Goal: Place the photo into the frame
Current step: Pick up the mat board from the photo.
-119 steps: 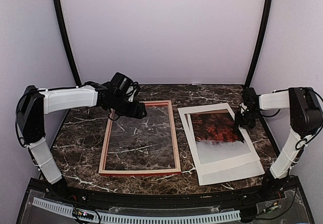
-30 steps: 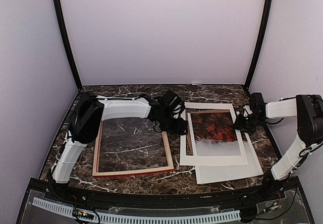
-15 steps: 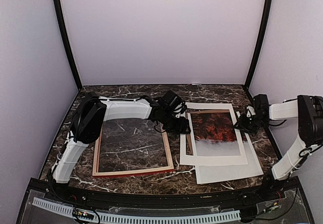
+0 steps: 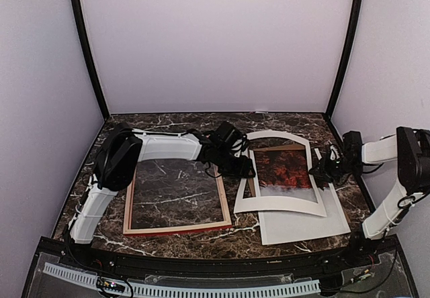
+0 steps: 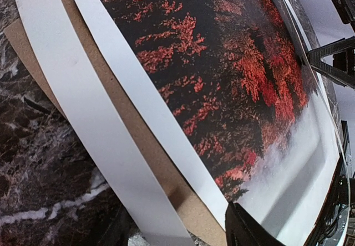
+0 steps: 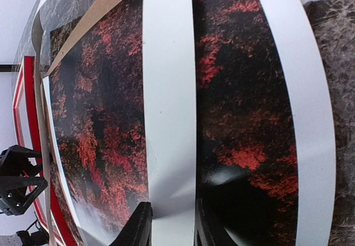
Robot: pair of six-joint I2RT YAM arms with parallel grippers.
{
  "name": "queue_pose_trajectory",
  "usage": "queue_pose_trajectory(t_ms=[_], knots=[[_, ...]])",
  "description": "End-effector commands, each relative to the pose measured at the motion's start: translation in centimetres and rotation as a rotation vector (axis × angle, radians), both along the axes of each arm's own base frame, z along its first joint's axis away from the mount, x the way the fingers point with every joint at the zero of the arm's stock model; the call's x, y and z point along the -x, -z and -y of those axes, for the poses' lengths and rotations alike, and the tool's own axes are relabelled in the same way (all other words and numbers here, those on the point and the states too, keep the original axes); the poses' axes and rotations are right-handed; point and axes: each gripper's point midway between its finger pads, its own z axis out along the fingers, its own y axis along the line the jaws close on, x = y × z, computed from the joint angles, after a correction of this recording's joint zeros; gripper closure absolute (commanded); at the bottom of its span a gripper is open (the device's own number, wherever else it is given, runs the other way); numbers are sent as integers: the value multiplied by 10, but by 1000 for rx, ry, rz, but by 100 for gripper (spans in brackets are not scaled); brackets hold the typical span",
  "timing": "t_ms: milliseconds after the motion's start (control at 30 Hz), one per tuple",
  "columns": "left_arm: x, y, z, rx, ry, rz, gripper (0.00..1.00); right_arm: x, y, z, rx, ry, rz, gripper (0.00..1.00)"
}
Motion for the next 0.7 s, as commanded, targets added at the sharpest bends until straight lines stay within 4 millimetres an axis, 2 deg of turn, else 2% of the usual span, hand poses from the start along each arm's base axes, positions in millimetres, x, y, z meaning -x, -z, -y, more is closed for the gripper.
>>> queue_pose_trajectory(t_ms=[0,300,500,667], knots=[[19,18,-13,-59,5,-61,39,6,-6,-11,-85,-26,8,73],[17,24,-22,-103,-3,-37,44,7,-10,-19,-149,-47,29,69],[12,30,-34,-191,-4,24,53,9,-10,-21,-163,-48,31,69],[12,29,-37,-212,-1,42,62,10,-8,-21,-165,-45,25,69]])
